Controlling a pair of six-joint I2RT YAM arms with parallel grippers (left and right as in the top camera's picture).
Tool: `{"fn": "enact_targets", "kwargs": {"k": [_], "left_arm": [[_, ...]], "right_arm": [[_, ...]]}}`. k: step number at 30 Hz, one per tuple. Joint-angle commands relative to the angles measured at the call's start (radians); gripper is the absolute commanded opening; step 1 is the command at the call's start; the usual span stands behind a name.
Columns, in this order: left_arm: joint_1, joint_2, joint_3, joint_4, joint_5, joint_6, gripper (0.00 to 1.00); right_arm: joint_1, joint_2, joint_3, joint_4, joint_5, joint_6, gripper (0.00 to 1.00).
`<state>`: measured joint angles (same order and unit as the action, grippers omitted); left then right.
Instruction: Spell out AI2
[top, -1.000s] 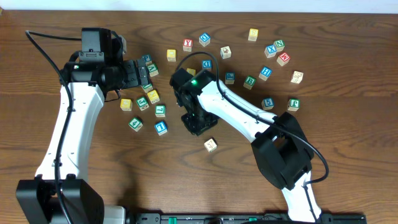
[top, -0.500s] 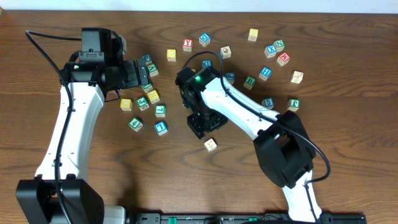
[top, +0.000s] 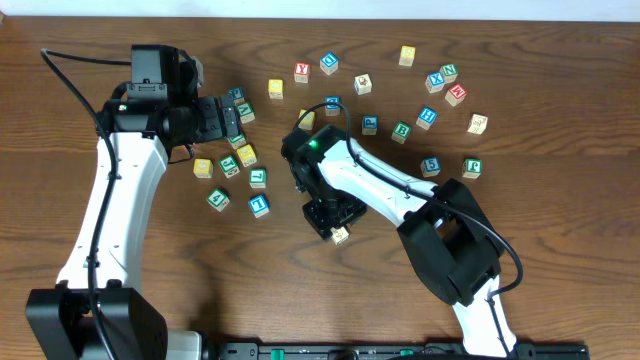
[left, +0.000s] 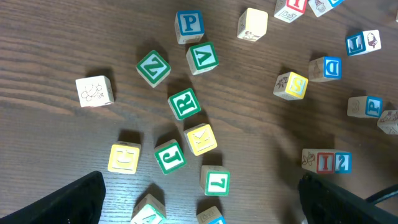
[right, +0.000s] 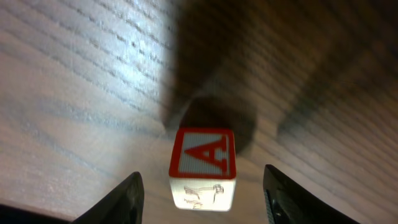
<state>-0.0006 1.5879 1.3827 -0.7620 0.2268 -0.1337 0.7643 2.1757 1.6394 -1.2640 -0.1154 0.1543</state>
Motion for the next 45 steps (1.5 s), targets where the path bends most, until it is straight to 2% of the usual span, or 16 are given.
{"fn": "enact_targets", "kwargs": {"k": [1,17,26,34,39,45], "left_arm": [[0.006,-0.006,0.011,-0.005,-0.003,0.002,0.98],[0.006,-0.006,0.011,-0.005,-0.003,0.002,0.98],[0.006,-0.006,0.011,-0.005,-0.003,0.002,0.98],[0.006,-0.006,0.011,-0.005,-0.003,0.002,0.97],[0.006,-0.006,0.011,-0.005,-0.003,0.002,0.98],[0.006,-0.006,0.011,-0.005,-0.003,0.002,0.98]], "right_arm": [[0.003,-0.005,-0.023,0.011,0.0,0.025,0.54],[0.003,-0.005,-0.031,0.042,0.001,0.033,0.28],[-0.02,-0.005,0.03,0.041,0.011,0.005,0.26],[-0.027,-0.005,0.145,0.074,-0.005,-0.23,0.27],[-0.027,-0.005,0.153,0.23,-0.007,-0.356,0.29],[-0.035,-0.002,0.143,0.435,0.006,-0.399,0.27]]}}
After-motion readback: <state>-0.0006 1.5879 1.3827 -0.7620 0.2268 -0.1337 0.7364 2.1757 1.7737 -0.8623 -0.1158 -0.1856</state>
